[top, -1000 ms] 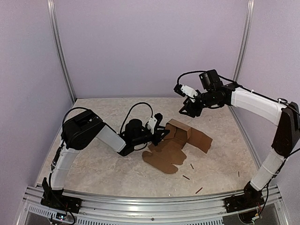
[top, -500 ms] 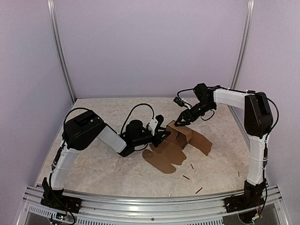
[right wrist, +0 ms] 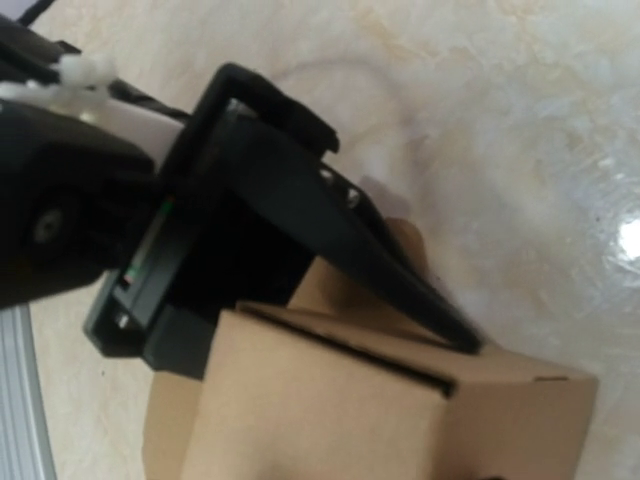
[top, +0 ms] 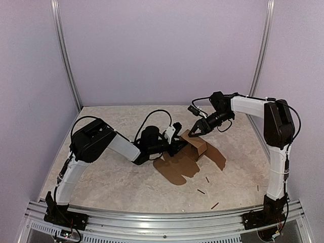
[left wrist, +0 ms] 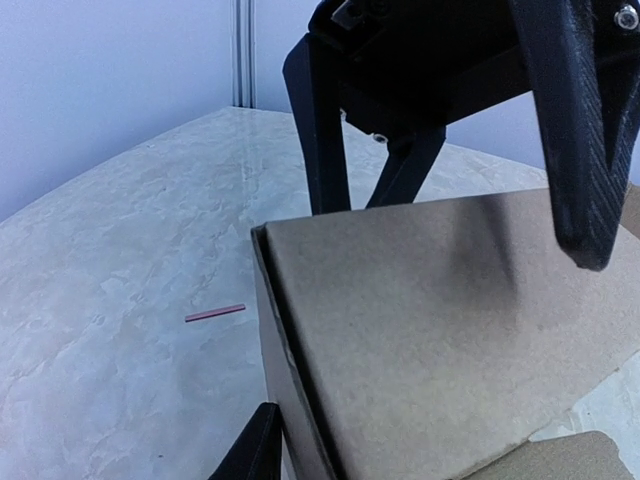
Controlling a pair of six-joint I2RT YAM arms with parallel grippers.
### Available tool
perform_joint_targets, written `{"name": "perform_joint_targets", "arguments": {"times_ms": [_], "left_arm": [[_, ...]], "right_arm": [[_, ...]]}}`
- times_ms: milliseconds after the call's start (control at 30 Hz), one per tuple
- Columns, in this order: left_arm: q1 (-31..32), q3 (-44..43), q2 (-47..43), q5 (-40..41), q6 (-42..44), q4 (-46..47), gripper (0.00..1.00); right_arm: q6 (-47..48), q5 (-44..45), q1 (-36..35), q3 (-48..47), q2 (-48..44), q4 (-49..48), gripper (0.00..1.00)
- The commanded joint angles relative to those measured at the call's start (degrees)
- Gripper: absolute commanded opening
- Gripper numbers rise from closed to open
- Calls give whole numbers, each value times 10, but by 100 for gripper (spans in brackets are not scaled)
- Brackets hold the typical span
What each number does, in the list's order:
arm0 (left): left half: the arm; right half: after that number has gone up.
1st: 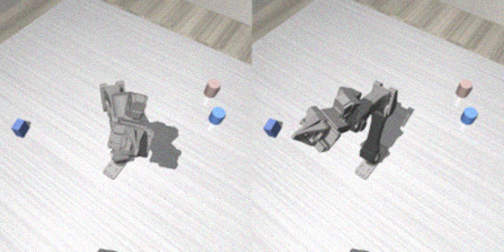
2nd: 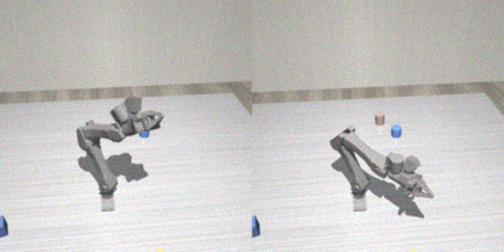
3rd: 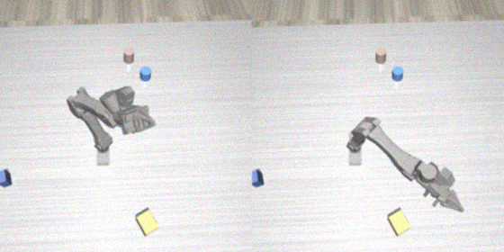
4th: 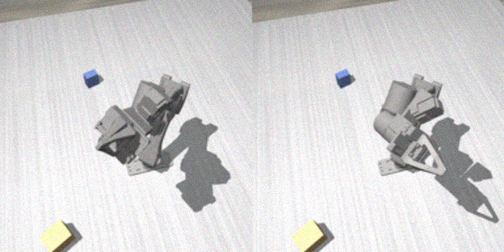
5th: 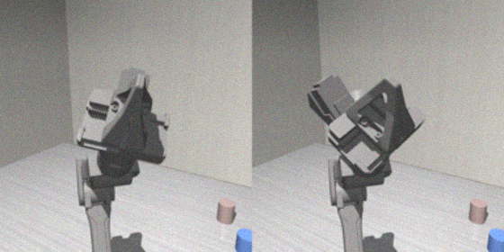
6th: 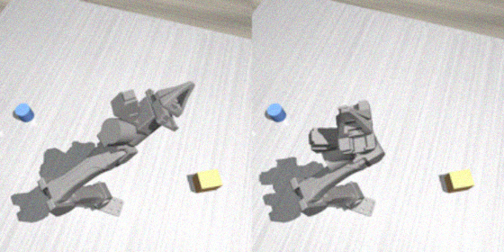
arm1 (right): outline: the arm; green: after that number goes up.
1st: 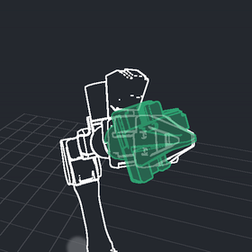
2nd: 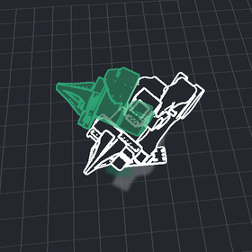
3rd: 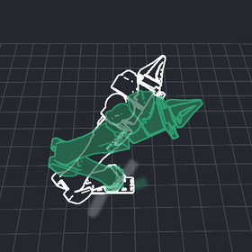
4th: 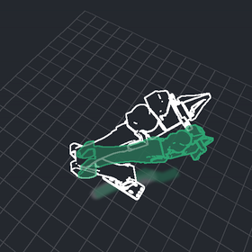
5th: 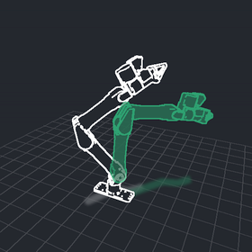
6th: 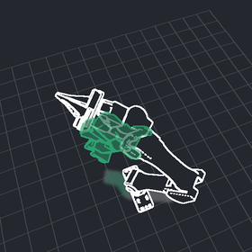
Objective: Fold the paper box
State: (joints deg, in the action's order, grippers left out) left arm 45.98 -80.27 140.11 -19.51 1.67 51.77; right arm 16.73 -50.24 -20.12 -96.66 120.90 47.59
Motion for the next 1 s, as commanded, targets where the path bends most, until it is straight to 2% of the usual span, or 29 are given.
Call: {"name": "perform_joint_targets", "arguments": {"times_ms": [0, 233, 433, 633, 700, 800, 900, 967], "left_arm": [[4, -22, 18, -4, 10, -38, 31], [9, -43, 27, 10, 1, -47, 24], [18, -70, 28, 130, -38, -83, 22], [20, -63, 19, 205, -70, -100, 21], [23, -56, 16, 201, -66, -91, 24], [23, -39, 17, 142, -51, -46, 28], [24, -31, 17, 90, -35, -22, 28], [23, -30, 17, 84, -32, -20, 25]], "right_arm": [[-7, -33, 0, 11, 13, 19, 65], [-12, -42, 0, 23, 14, 16, 64], [-28, -60, 1, 45, 18, 5, 65], [-54, -88, 7, 55, 21, -12, 65], [-54, -87, 8, 52, 24, -12, 65], [-48, -83, 12, 45, 34, -4, 65], [-45, -75, 14, 40, 39, 2, 65], [-40, -73, 14, 34, 40, 9, 65]]}}
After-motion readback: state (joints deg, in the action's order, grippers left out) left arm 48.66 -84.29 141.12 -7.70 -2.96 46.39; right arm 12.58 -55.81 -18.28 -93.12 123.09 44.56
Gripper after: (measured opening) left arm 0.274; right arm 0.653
